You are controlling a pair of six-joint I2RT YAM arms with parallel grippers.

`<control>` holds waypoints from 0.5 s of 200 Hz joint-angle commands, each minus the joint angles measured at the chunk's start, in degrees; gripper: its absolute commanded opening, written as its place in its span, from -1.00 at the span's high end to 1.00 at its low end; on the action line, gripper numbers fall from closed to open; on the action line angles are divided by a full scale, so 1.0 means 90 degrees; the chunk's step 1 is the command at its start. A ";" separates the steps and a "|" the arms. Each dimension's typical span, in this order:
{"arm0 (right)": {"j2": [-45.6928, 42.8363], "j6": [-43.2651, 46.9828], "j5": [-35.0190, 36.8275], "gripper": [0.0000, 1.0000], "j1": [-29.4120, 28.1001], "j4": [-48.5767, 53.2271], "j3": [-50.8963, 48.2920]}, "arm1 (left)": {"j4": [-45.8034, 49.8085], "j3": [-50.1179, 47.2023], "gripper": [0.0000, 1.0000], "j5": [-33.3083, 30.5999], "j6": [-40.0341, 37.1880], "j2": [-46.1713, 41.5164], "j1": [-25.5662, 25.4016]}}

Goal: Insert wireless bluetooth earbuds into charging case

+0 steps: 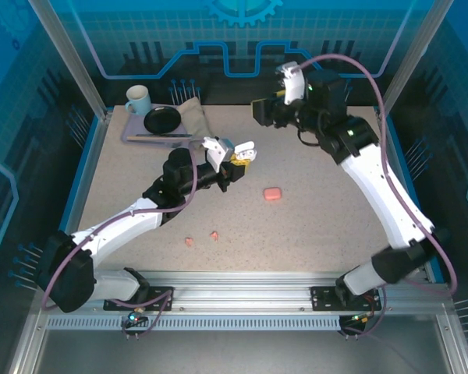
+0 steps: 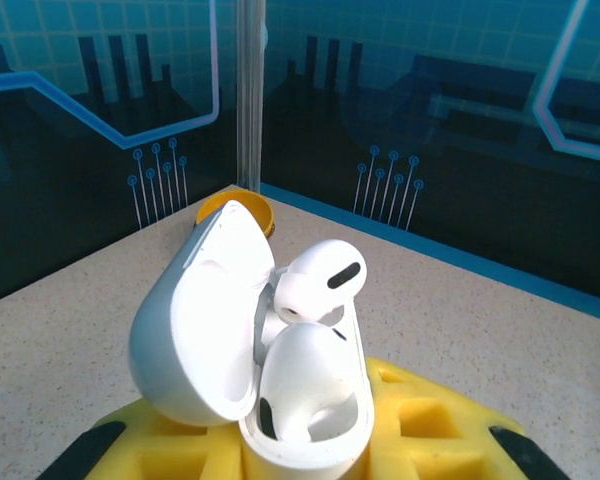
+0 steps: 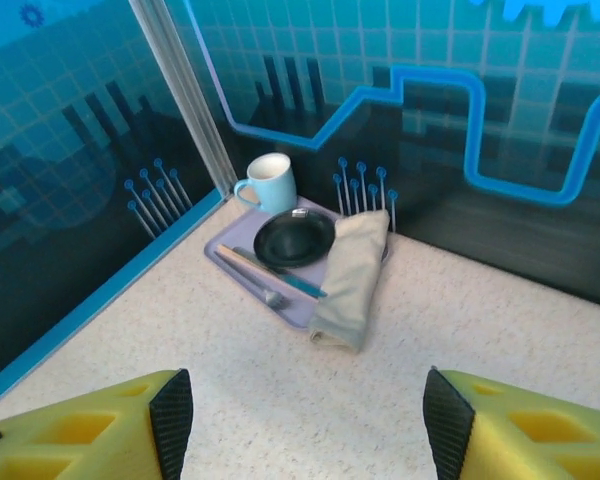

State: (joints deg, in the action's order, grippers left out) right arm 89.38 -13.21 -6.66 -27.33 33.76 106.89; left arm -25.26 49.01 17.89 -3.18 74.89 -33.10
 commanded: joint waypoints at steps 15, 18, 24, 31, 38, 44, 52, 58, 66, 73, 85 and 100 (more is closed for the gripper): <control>0.1410 -0.0596 -0.0634 -0.27 -0.0013 0.2201 0.1386 | -0.0370 -0.0201 1.00 0.0362 -0.0416 0.0174 0.0051; 0.1495 -0.0614 -0.0631 -0.26 -0.0024 0.2251 0.1435 | -0.0381 -0.0209 1.00 0.0362 -0.0415 0.0176 0.0054; 0.1626 -0.0652 -0.0577 -0.26 -0.0051 0.2330 0.1511 | -0.0394 -0.0212 1.00 0.0356 -0.0433 0.0184 0.0054; 0.1758 -0.0661 -0.0559 -0.25 -0.0076 0.2395 0.1554 | -0.0397 -0.0208 1.00 0.0356 -0.0448 0.0199 0.0049; 0.1869 -0.0661 -0.0547 -0.25 -0.0098 0.2456 0.1579 | -0.0406 -0.0212 1.00 0.0341 -0.0464 0.0209 0.0055; 0.1958 -0.0661 -0.0517 -0.25 -0.0116 0.2546 0.1604 | -0.0406 -0.0202 1.00 0.0326 -0.0474 0.0221 0.0053; 0.2054 -0.0620 -0.0442 -0.24 -0.0144 0.2659 0.1617 | -0.0407 -0.0192 1.00 0.0310 -0.0484 0.0223 0.0049; 0.2107 -0.0574 -0.0384 -0.23 -0.0167 0.2742 0.1596 | -0.0402 -0.0176 1.00 0.0289 -0.0491 0.0234 0.0047; 0.2157 -0.0528 -0.0311 -0.22 -0.0204 0.2830 0.1537 | -0.0414 -0.0178 1.00 0.0261 -0.0506 0.0243 0.0052; 0.2152 -0.0481 -0.0289 -0.19 -0.0229 0.2858 0.1429 | -0.0426 -0.0180 1.00 0.0226 -0.0515 0.0252 0.0052; 0.2017 -0.0461 -0.0242 -0.15 -0.0271 0.2836 0.1156 | -0.0381 -0.0151 1.00 0.0137 -0.0530 0.0290 0.0053; 0.1689 -0.0456 -0.0191 -0.12 -0.0354 0.2646 0.0689 | -0.0365 -0.0124 1.00 0.0063 -0.0475 0.0363 0.0074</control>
State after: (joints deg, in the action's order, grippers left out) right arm 108.97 -17.78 -9.10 -29.15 55.94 116.92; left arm -26.04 47.51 19.29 -6.42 77.06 -33.10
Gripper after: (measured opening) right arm 0.570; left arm 0.216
